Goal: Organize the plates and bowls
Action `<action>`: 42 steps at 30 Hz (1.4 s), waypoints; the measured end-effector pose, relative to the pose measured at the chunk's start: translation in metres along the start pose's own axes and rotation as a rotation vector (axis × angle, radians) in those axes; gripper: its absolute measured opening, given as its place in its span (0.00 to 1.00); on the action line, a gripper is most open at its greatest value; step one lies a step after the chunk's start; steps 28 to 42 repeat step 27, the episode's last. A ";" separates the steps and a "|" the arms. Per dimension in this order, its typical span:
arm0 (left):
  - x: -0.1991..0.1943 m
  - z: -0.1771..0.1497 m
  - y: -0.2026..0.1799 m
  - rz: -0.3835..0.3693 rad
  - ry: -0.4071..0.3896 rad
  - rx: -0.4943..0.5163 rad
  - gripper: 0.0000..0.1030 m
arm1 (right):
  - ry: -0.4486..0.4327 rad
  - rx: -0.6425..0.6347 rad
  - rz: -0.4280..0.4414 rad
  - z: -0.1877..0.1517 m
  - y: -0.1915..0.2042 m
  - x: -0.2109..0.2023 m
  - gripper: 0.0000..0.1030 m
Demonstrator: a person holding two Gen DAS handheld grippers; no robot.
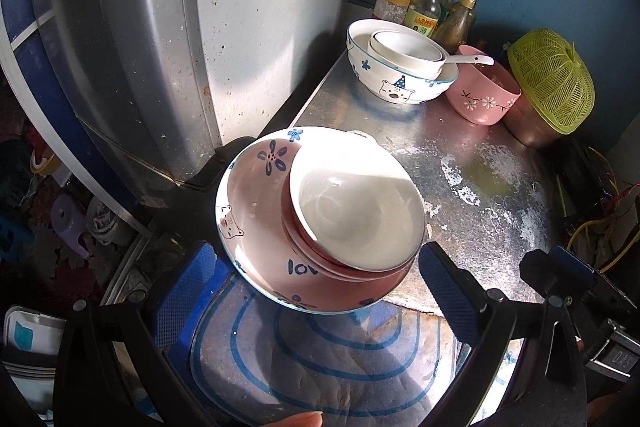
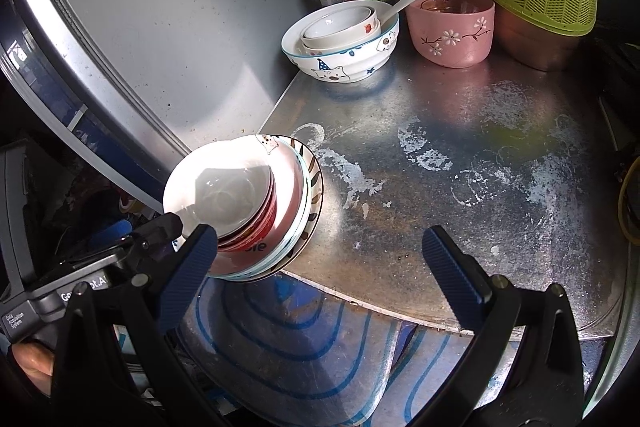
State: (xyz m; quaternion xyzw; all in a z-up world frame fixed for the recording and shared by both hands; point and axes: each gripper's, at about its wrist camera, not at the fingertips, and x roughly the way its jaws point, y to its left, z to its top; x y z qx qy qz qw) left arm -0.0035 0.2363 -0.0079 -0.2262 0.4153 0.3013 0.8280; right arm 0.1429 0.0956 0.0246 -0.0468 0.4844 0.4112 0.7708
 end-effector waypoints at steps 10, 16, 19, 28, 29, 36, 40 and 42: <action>-0.002 -0.002 -0.006 0.002 -0.002 0.019 0.99 | -0.003 0.002 -0.002 -0.003 -0.001 -0.002 1.00; -0.003 -0.004 -0.008 -0.019 0.000 0.020 0.99 | -0.005 0.005 -0.002 -0.004 -0.004 -0.004 1.00; -0.003 -0.005 -0.009 -0.016 0.000 0.027 0.99 | -0.004 0.007 -0.002 -0.005 -0.005 -0.004 1.00; -0.004 -0.005 -0.010 -0.017 0.001 0.030 0.99 | 0.000 0.010 -0.008 -0.007 -0.006 -0.005 1.00; -0.004 -0.005 -0.010 -0.017 0.001 0.030 0.99 | 0.000 0.010 -0.008 -0.007 -0.006 -0.005 1.00; -0.004 -0.005 -0.010 -0.017 0.001 0.030 0.99 | 0.000 0.010 -0.008 -0.007 -0.006 -0.005 1.00; -0.004 -0.005 -0.010 -0.017 0.001 0.030 0.99 | 0.000 0.010 -0.008 -0.007 -0.006 -0.005 1.00; -0.004 -0.005 -0.010 -0.017 0.001 0.030 0.99 | 0.000 0.010 -0.008 -0.007 -0.006 -0.005 1.00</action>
